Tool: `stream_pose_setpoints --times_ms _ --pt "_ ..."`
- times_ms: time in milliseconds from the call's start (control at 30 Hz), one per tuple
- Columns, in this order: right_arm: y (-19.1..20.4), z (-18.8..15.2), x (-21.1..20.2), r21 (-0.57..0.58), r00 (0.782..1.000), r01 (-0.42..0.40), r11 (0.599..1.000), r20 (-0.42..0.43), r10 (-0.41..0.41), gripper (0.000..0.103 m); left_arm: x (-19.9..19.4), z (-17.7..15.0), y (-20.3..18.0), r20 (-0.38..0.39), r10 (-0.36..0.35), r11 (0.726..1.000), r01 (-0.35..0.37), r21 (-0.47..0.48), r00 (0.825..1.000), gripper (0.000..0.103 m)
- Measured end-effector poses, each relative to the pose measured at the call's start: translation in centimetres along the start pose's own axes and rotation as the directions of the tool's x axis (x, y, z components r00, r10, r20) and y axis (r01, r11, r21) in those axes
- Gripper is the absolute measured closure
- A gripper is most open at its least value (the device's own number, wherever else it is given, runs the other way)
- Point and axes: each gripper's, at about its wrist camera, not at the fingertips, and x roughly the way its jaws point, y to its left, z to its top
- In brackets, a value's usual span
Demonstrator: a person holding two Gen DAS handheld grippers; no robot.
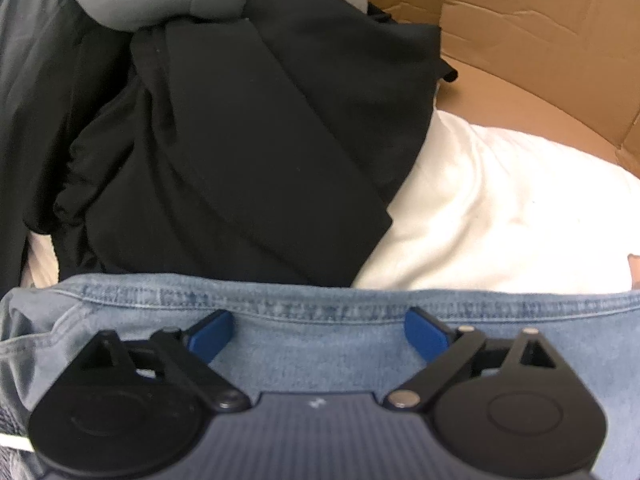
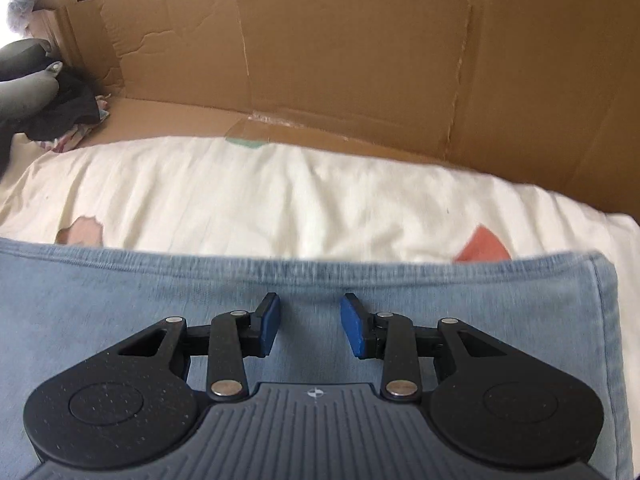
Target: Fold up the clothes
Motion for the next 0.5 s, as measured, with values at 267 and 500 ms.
stream_pose_setpoints --times_ms 267,500 --pt "0.0 2.1 0.4 -0.048 0.999 -0.012 0.999 -0.033 0.011 0.063 -4.5 -1.5 -4.2 -0.019 -0.111 0.994 0.111 0.023 0.994 0.037" --pt "-2.0 2.7 -2.5 -0.002 1.0 -0.013 1.0 -0.008 0.013 0.062 -6.0 -2.5 -10.0 -0.036 -0.252 0.963 0.254 0.094 0.967 0.035"
